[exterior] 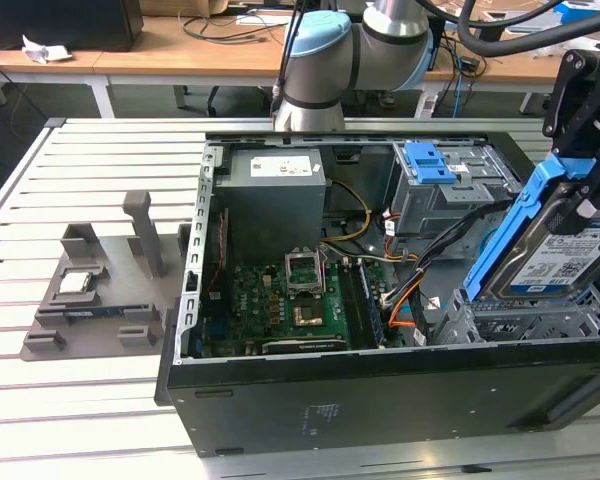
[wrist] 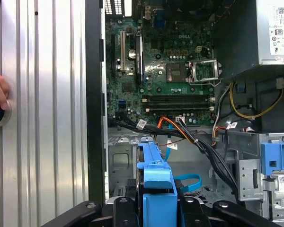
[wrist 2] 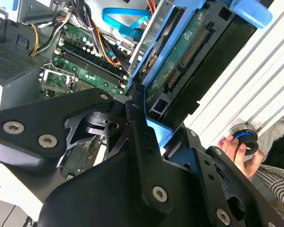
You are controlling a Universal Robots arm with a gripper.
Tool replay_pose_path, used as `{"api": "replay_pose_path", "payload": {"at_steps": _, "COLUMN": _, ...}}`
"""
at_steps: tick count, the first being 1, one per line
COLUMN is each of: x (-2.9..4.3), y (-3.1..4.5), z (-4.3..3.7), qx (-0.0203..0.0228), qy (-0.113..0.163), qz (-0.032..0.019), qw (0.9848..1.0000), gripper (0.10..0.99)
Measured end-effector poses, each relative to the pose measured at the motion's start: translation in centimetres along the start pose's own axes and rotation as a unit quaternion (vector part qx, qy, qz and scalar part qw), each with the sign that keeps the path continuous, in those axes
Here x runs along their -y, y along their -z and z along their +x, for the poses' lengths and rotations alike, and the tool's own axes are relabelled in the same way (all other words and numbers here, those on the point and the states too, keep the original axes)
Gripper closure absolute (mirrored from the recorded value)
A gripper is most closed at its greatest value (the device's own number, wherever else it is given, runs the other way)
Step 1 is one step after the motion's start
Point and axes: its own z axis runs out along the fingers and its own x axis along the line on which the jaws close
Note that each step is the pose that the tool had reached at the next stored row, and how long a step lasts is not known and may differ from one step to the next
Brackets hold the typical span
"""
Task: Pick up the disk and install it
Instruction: 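Pick up the disk, then insert the disk into the insertion slot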
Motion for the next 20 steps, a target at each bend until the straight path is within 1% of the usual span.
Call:
{"api": "replay_pose_path", "payload": {"at_steps": 10, "x": 0.02, "y": 0.0, "z": 0.0, "qx": 0.0, "qy": 0.0, "qz": 0.0, "qw": 1.0, "gripper": 0.718}}
{"api": "replay_pose_path", "payload": {"at_steps": 13, "x": 0.04, "y": -0.33, "z": 0.01, "qx": -0.0015, "qy": 0.0, "qz": 0.0, "qw": 1.0, "gripper": 0.718}}
{"api": "replay_pose_path", "payload": {"at_steps": 15, "x": 0.08, "y": -0.41, "z": -0.01, "qx": -0.0023, "qy": 0.001, "qz": 0.0, "qw": 1.0, "gripper": 0.718}}
{"api": "replay_pose_path", "payload": {"at_steps": 18, "x": 0.26, "y": -0.49, "z": -0.18, "qx": -0.0027, "qy": 0.01, "qz": -0.0003, "qw": 0.9999, "gripper": 0.718}}
{"api": "replay_pose_path", "payload": {"at_steps": 20, "x": 0.35, "y": -0.67, "z": -0.31, "qx": -0.003, "qy": 0.016, "qz": -0.0006, "qw": 0.9999, "gripper": 0.718}}
